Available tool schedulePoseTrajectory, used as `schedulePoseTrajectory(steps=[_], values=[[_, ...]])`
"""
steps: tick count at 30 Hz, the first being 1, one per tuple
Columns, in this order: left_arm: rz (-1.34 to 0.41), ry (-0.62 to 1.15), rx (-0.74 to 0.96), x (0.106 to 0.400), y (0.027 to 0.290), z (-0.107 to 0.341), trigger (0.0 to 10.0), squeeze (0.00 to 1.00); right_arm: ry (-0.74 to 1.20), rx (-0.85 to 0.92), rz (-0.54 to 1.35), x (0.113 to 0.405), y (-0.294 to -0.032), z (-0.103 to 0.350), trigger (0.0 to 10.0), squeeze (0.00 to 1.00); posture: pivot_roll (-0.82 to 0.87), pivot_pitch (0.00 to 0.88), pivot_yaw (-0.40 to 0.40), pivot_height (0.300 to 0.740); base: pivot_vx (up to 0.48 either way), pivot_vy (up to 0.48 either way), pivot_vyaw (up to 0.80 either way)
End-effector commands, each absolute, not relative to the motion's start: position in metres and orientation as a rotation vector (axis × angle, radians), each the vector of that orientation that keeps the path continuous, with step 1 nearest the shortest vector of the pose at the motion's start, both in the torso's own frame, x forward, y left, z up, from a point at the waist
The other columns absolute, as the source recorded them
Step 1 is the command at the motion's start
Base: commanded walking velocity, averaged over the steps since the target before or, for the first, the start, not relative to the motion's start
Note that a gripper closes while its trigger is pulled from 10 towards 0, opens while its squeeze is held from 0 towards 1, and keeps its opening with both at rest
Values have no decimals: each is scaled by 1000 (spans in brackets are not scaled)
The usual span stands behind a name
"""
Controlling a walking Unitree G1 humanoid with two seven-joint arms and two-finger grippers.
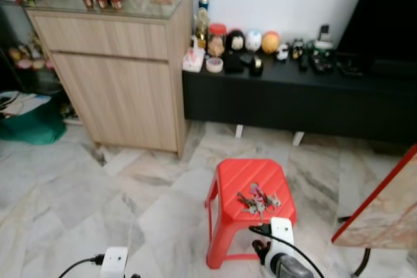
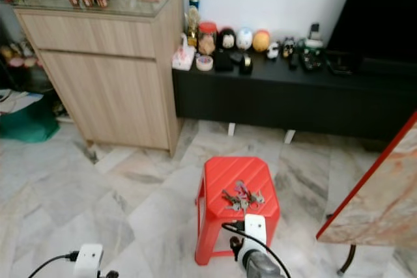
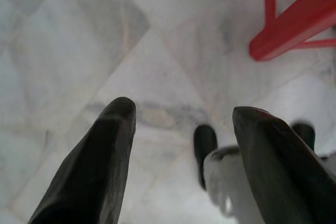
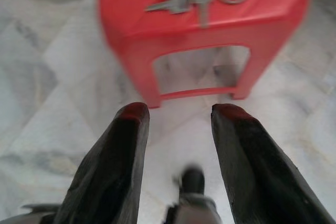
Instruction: Hang keys on a hook
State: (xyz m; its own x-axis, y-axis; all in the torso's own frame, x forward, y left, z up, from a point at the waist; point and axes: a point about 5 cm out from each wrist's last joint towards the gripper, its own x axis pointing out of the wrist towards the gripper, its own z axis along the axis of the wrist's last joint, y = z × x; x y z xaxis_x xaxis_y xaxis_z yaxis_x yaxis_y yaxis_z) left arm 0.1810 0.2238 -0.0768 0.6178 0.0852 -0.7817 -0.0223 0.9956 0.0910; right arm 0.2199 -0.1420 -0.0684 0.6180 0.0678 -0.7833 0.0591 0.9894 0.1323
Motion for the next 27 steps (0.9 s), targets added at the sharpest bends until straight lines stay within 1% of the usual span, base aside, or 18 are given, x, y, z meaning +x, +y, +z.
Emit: schedulePoseTrajectory(steps=[1, 5, 10, 12, 13, 14, 15, 16, 17, 18, 20, 21, 23, 24, 27], values=[[54, 901, 63, 181, 217, -78, 10000, 0, 910, 142, -20, 218, -150, -69, 10000, 0, 69, 0, -42, 740, 304, 0, 0], [60, 873, 67, 184, 219, -76, 10000, 0, 869, 144, -34, 219, -151, -68, 10000, 0, 70, 0, -44, 740, 0, 0, 0], [73, 789, 68, 197, 223, -66, 10000, 0, 781, 188, -87, 221, -153, -65, 10000, 0, 72, 0, -46, 740, 0, 0, 0], [103, 675, 38, 211, 231, -53, 10000, 0, 715, 210, -101, 222, -154, -62, 10000, 0, 57, 0, -40, 740, 0, 0, 0], [115, 577, 19, 221, 236, -42, 10000, 0, 686, 200, -105, 223, -154, -60, 10000, 0, 51, 0, -40, 740, 0, 0, 0], [115, 577, 19, 221, 236, -42, 10000, 0, 686, 200, -105, 223, -154, -60, 10000, 0, 51, 0, -40, 740, 0, 0, 0], [109, 530, 22, 226, 237, -36, 10000, 0, 673, 196, -110, 223, -155, -59, 10000, 0, 51, 0, -40, 740, 0, 0, 0], [83, 445, 39, 233, 237, -26, 10000, 0, 645, 195, -111, 223, -156, -58, 10000, 0, 58, 0, -44, 740, 0, 0, 0], [83, 445, 39, 233, 237, -26, 10000, 0, 645, 195, -111, 223, -156, -58, 10000, 0, 58, 0, -44, 740, 0, 0, 0], [64, 366, 58, 239, 236, -16, 10000, 0, 508, 161, -84, 242, -178, -38, 10000, 0, 68, 0, -45, 740, 0, 0, 0], [30, 234, 71, 249, 233, 4, 10000, 0, 351, 116, -21, 256, -186, -16, 10000, 0, 72, 0, -43, 740, 0, 0, 0], [30, 234, 71, 249, 233, 4, 10000, 0, 351, 116, -21, 256, -186, -16, 10000, 0, 72, 0, -43, 740, 0, 0, 0], [-5, 172, 73, 254, 229, 16, 10000, 0, 289, 101, -1, 260, -184, -8, 10000, 0, 46, 0, -24, 740, 0, 0, 0], [-61, 118, 85, 256, 223, 25, 10000, 0, 243, 77, 16, 263, -180, 0, 10000, 0, 30, 0, -19, 740, 0, 0, 0], [-128, 68, 97, 257, 210, 34, 10000, 0, 174, 72, 17, 271, -171, 12, 10000, 0, 30, 0, -19, 740, 0, 0, 0]])
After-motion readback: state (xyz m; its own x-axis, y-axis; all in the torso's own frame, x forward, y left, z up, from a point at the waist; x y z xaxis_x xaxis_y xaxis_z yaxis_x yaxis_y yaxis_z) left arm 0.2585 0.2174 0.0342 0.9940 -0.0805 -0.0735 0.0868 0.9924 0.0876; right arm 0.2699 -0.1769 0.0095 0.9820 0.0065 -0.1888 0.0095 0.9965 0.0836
